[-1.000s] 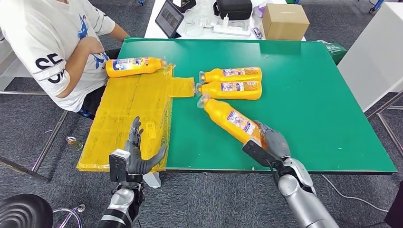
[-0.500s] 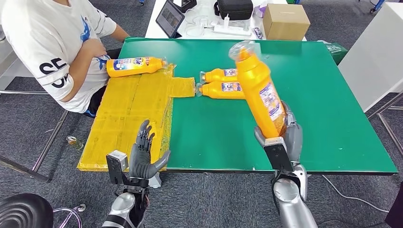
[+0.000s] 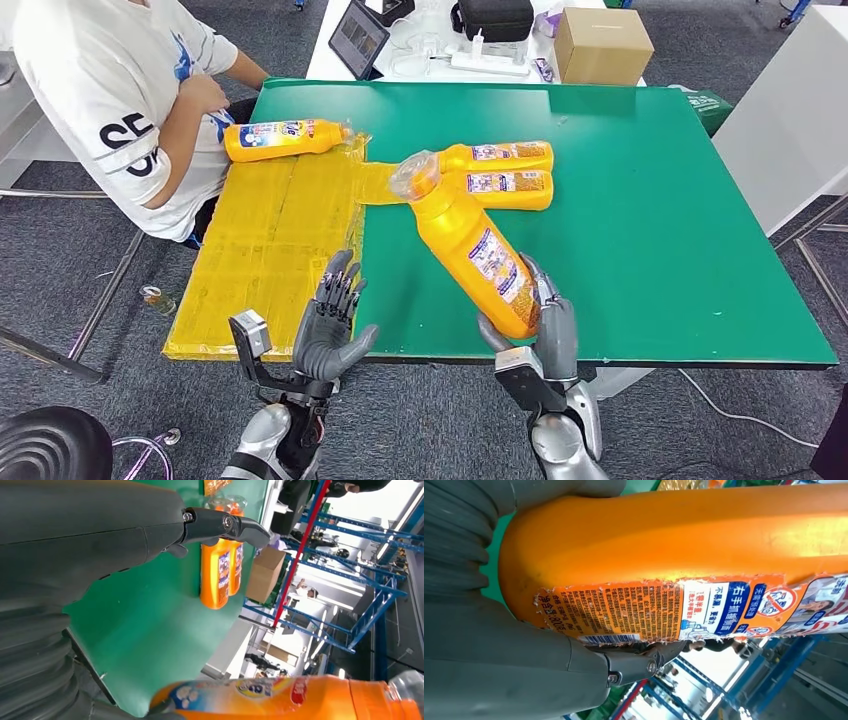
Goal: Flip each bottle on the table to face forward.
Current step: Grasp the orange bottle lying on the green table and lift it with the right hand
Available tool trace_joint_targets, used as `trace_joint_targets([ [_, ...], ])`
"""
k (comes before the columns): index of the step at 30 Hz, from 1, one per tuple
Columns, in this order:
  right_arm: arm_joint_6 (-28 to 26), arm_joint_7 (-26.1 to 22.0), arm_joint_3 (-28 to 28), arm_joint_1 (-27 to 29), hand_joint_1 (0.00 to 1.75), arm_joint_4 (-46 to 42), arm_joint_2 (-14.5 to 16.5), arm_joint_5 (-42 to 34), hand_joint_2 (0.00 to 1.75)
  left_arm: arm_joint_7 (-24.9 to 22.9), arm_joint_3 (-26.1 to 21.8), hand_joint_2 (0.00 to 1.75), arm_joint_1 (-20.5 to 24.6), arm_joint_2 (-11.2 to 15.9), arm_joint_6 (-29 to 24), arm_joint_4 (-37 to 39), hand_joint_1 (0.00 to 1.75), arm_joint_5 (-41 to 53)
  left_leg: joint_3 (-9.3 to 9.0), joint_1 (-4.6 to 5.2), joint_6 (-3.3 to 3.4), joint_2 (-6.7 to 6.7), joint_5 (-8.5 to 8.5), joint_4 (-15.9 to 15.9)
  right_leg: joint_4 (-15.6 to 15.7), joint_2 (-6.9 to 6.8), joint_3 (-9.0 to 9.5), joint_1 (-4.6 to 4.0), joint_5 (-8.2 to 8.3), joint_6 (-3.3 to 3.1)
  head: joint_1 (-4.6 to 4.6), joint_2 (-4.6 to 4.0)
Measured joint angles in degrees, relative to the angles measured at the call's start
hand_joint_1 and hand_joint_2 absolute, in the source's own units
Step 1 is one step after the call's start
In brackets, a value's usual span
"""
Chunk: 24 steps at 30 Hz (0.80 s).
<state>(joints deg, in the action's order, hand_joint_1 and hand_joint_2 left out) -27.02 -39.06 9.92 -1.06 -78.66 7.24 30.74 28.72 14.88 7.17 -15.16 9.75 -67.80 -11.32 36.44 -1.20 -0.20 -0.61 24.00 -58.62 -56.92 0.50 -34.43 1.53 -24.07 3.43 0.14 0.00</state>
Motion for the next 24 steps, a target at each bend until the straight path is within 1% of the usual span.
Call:
trace_joint_targets([
  [12,0.3,0.0,1.8,0.1,1.75,2.0,0.8,0.4,1.75,-0.2,0.6,1.75,0.0,0.2,0.5,-0.1,0.00,-0.6,0.00,0.00,0.00,0.01,0.00,0.0,0.0,0.01,-0.01,0.00,0.00,0.00,0.01,0.00],
  [15,-0.4,-0.3,4.2,-0.1,1.75,4.8,2.0,1.8,1.75,-0.3,1.2,1.75,0.1,0.2,0.7,-0.1,0.00,-0.8,0.00,-0.02,-0.01,0.03,0.00,0.0,0.0,0.02,-0.03,-0.02,0.00,0.00,0.00,0.00],
  [19,-1.3,-0.6,8.7,-1.1,1.75,10.8,3.8,2.5,1.75,-0.5,1.9,1.75,0.4,0.2,0.7,0.0,0.00,-1.0,0.01,-0.03,-0.01,0.04,0.00,0.0,0.0,0.02,-0.05,-0.03,-0.01,-0.02,0.01,0.00],
  [24,-0.2,-0.4,13.8,-3.3,1.75,18.3,5.6,2.1,1.75,-0.7,2.3,1.75,1.5,0.2,1.0,0.8,0.00,-1.2,0.01,-0.02,0.00,0.03,-0.01,0.0,0.0,0.01,-0.05,-0.01,-0.01,-0.01,0.02,0.00],
])
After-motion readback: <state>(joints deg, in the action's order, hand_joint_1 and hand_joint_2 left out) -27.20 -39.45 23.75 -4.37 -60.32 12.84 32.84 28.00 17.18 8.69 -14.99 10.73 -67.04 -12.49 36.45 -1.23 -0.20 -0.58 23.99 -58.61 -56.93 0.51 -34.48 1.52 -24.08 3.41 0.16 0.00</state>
